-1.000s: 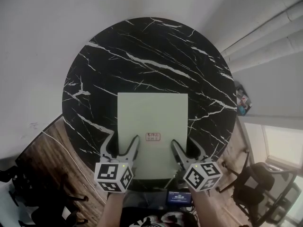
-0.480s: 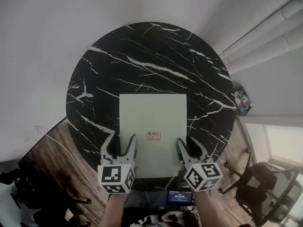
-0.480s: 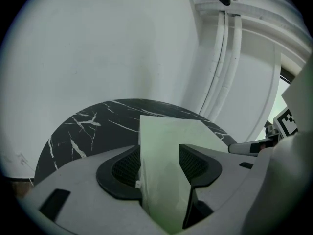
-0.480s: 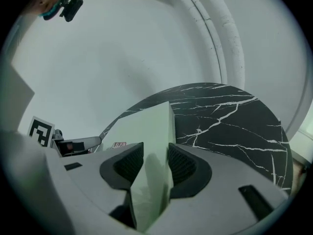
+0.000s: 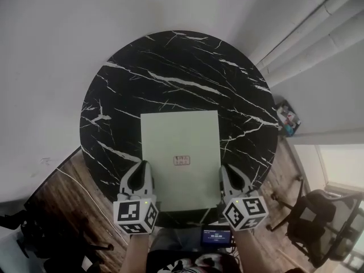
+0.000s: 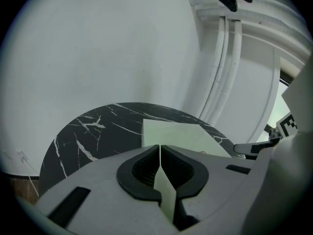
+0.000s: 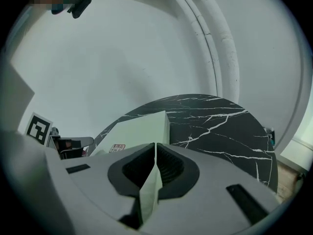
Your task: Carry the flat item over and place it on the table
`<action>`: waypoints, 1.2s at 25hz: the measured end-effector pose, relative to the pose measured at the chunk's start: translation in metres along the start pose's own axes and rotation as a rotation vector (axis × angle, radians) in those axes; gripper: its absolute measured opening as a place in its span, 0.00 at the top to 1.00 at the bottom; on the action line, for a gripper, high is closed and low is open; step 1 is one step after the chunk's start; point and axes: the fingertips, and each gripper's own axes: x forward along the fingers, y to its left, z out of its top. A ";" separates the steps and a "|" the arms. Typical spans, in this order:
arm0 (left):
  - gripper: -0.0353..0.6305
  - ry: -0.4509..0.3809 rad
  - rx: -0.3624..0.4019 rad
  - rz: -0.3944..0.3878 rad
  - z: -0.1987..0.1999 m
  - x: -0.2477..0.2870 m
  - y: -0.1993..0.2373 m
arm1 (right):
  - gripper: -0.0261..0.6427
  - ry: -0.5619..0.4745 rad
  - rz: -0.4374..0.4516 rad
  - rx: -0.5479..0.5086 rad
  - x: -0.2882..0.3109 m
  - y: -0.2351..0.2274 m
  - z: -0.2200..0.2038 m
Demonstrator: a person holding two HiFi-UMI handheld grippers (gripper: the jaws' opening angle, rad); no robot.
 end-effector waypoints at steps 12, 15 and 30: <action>0.93 -0.036 0.047 -0.055 0.012 -0.021 -0.017 | 0.93 -0.059 0.037 -0.001 -0.017 0.015 0.013; 0.93 -0.058 0.053 -0.054 0.019 -0.029 -0.018 | 0.93 -0.081 0.041 -0.014 -0.024 0.020 0.020; 0.93 -0.217 0.131 -0.153 0.062 -0.103 -0.051 | 0.93 -0.220 0.016 -0.086 -0.090 0.055 0.054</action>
